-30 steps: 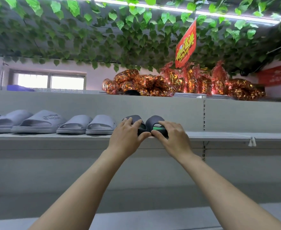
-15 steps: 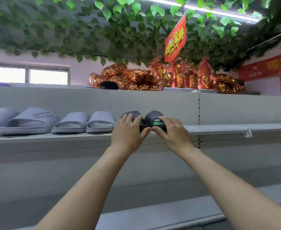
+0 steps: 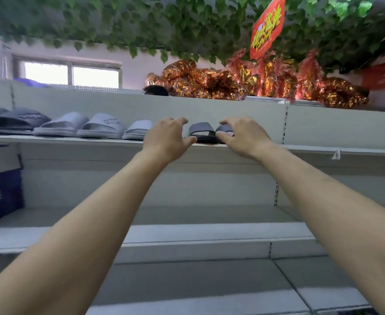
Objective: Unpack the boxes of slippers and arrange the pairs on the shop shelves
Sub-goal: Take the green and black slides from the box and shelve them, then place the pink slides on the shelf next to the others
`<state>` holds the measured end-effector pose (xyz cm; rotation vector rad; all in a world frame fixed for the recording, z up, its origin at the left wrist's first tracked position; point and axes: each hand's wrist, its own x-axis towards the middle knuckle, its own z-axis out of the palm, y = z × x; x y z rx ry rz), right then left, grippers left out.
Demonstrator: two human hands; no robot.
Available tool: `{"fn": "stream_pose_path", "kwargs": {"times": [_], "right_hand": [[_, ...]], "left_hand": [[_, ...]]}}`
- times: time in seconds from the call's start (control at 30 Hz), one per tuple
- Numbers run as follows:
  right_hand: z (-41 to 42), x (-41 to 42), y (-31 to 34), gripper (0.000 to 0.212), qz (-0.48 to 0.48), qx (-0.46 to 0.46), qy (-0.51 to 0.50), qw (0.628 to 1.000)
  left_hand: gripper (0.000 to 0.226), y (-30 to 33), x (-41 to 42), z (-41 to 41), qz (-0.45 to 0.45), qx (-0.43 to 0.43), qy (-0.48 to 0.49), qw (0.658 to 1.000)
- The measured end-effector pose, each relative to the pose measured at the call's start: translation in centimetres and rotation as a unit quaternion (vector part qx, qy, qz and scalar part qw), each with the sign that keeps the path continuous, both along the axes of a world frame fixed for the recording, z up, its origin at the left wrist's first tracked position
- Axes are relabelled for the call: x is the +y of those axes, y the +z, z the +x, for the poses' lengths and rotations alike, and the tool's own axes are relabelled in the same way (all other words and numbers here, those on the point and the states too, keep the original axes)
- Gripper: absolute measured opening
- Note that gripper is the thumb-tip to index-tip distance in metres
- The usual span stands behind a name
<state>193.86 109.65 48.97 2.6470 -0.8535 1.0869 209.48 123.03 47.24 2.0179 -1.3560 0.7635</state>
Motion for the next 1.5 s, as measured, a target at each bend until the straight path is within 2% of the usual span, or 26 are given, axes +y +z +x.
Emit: {"fn": "stream_pose_path", "kwargs": {"times": [0.27, 0.57, 0.73, 0.97, 1.13, 1.27, 1.5], "right_hand": [[-1.8, 10.3, -2.0, 0.048, -0.03, 0.009, 0.082, 0.996], [1.7, 20.4, -9.3, 0.05, 0.024, 0.044, 0.145, 0.988], [7.6, 25.4, -14.6, 0.05, 0.062, 0.08, 0.172, 0.98], [20.8, 31.6, -24.5, 0.05, 0.126, 0.148, 0.191, 0.962], [30.4, 35.6, -34.8, 0.053, 0.257, 0.232, 0.186, 0.92], [34.5, 38.8, -44.5, 0.051, 0.318, 0.284, 0.161, 0.89], [35.5, 44.9, -61.1, 0.051, 0.481, 0.395, 0.125, 0.773]], "left_hand": [[0.057, -3.0, 12.0, -2.8, 0.007, 0.02, 0.057, 0.998], [0.058, -9.3, 23.7, -0.6, 0.05, 0.073, 0.113, 0.99], [0.057, -14.1, 29.3, 4.5, 0.056, 0.1, 0.127, 0.985], [0.057, -23.9, 36.4, 17.1, 0.105, 0.177, 0.151, 0.967], [0.059, -34.1, 40.8, 26.5, 0.193, 0.253, 0.169, 0.933], [0.058, -43.5, 44.4, 31.2, 0.242, 0.335, 0.166, 0.895], [0.058, -60.8, 51.8, 32.4, 0.296, 0.51, 0.201, 0.782]]}}
